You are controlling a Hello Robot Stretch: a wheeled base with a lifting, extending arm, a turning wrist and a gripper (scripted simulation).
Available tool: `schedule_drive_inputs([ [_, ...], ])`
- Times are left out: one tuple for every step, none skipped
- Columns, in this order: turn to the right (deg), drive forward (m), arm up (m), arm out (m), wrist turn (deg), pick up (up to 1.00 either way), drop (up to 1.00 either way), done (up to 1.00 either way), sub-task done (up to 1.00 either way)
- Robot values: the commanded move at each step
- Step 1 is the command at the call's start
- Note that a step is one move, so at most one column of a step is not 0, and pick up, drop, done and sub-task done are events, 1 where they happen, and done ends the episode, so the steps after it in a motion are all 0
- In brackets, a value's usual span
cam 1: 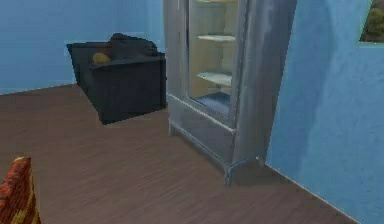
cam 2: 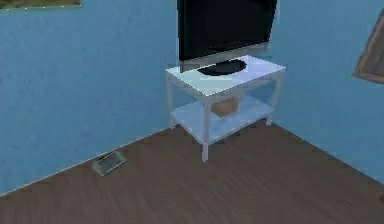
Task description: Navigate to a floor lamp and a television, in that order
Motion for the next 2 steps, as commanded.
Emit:
schedule_drive_inputs([
  [0.0,0.65,0.00,0.00,0.0,0.00,0.00,0.00,0.00],
  [-33.0,0.00,0.00,0.00,0.0,0.00,0.00,0.00,0.00],
])
